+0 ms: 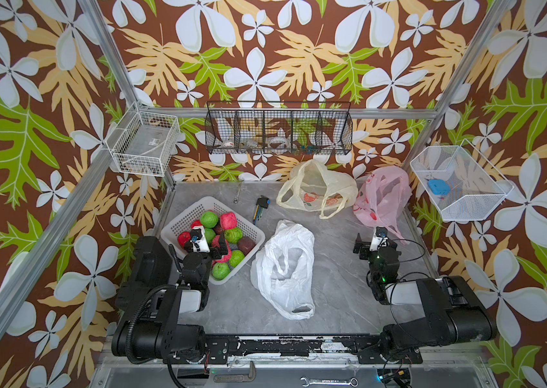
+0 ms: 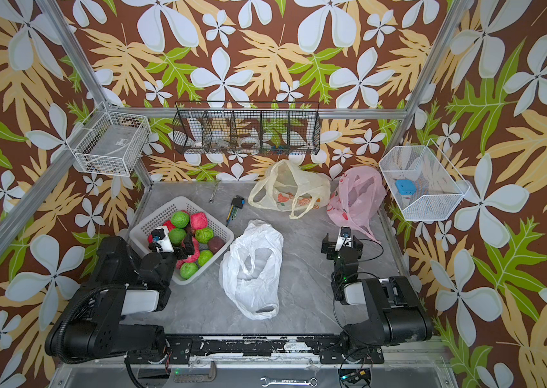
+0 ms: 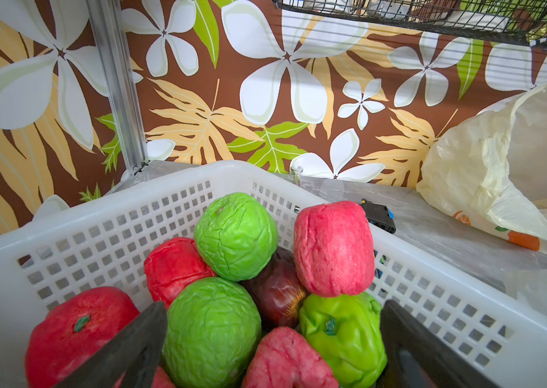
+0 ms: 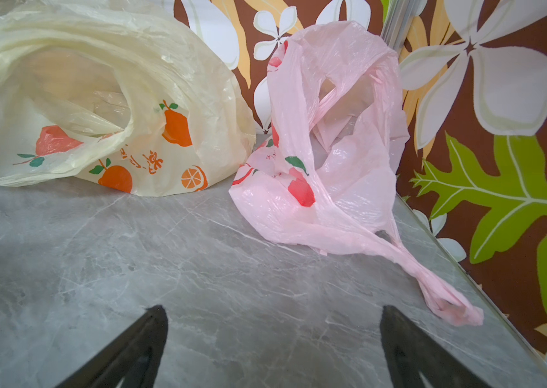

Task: Untie the knot of a plastic bag & take out the apple
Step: Reset both arms

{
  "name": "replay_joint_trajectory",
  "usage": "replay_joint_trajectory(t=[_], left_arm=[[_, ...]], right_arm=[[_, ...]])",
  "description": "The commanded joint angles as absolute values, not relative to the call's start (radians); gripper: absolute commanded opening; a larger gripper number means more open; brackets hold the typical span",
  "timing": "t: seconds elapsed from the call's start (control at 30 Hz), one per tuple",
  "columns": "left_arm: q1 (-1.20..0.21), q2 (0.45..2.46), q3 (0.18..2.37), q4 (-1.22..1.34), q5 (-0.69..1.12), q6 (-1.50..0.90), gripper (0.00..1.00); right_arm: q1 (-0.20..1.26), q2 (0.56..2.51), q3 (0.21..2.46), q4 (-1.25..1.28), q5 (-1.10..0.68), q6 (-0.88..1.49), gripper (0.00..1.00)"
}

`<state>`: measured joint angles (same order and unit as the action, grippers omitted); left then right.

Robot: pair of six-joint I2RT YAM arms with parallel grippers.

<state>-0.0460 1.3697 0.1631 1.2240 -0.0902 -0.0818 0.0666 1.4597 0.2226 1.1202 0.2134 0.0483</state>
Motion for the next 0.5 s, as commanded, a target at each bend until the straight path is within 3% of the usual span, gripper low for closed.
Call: replay_joint_trajectory(t=[0.0,0.47], left_arm=[[-0.044,1.373,0.163,1.236,-0.107,-0.067,1.0],[-0.051,1.375,0.165,1.232,-0.111,-0.063,1.0]], right_arm=[[0.067,1.46,0.226,1.123,0.206,0.054,1.0],[0.066,1.46,0.225,1.123,0.206,0.054,0.99]])
